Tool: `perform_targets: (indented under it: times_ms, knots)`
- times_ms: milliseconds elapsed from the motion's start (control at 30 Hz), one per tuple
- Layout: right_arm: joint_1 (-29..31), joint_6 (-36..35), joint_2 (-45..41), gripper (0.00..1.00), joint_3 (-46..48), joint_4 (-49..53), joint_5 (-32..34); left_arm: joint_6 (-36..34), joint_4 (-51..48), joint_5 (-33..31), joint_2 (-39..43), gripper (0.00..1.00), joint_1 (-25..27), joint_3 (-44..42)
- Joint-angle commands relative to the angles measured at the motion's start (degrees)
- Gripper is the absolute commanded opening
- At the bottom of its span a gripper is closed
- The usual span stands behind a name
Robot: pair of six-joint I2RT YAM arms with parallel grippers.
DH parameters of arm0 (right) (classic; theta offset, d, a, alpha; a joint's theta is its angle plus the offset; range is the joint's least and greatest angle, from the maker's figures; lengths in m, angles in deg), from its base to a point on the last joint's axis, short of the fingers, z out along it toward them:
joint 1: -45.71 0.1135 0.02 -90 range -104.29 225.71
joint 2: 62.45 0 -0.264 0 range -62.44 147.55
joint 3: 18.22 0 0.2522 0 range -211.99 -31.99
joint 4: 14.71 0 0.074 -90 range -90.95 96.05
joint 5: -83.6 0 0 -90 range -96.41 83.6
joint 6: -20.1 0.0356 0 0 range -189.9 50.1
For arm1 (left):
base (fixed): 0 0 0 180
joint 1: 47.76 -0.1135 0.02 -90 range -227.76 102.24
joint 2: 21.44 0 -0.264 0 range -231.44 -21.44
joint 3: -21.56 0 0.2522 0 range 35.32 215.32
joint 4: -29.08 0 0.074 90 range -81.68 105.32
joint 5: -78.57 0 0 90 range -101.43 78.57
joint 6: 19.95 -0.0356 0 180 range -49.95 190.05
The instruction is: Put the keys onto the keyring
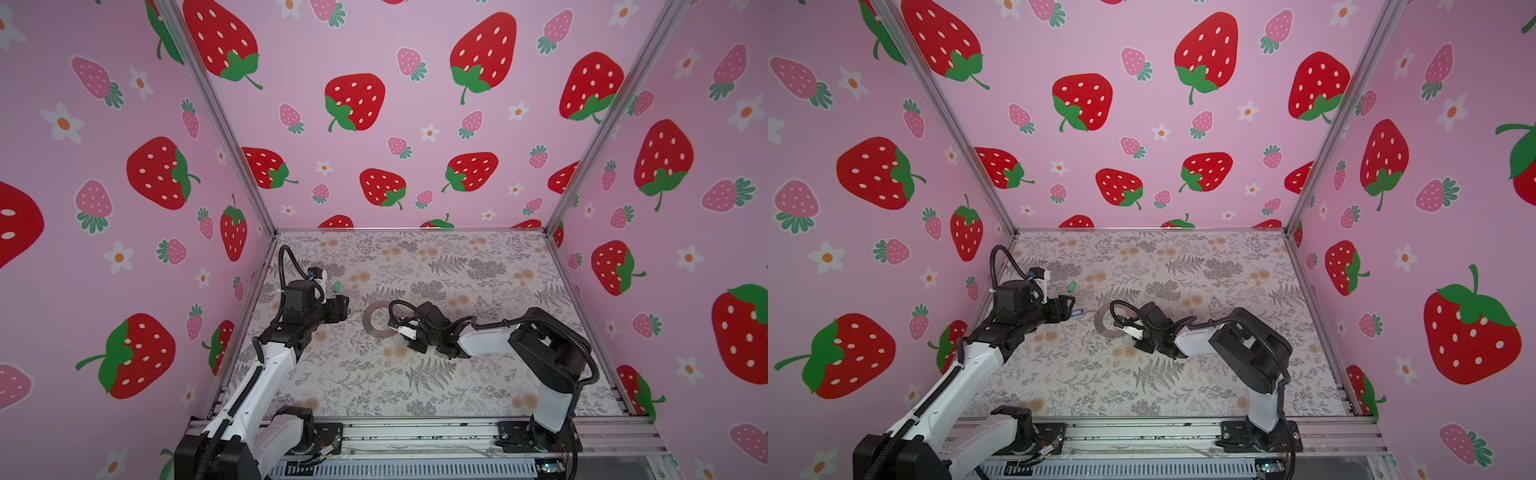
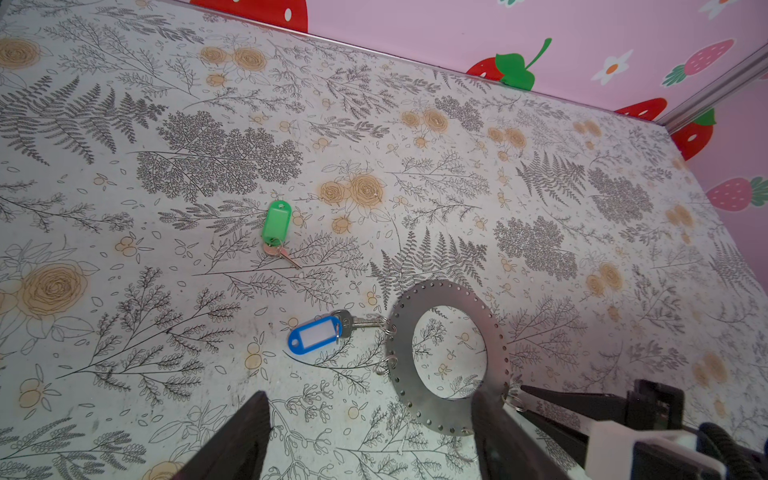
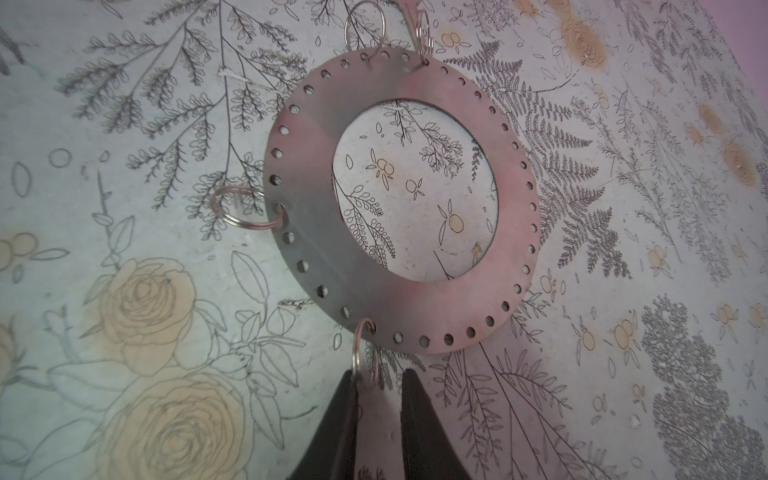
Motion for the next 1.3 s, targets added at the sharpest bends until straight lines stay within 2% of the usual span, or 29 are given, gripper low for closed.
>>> perform_targets:
  times_ms: [0, 567, 900, 1267]
  knots:
    - [0.53, -0.94, 1.27, 0.19, -0.80, 0.94, 0.09, 1.08, 0.84, 0.11, -0.72, 0.79, 0.28, 0.72]
    - [1.08, -2.01, 2.34, 0.07, -1.96, 1.86, -0.17, 0.83, 0.53, -0.03, -1.75, 0.79, 0.28, 0.91]
    - [1.06, -2.25, 1.70, 0.15, -1.07, 2.44, 1.93, 0.59, 0.31, -0.07, -1.27, 0.79, 0.37, 0.74]
    - [1.10, -2.77, 1.11, 0.10, -0.06, 2.50, 2.20, 0.82, 0.19, 0.02, -1.17, 0.79, 0.58, 0.72]
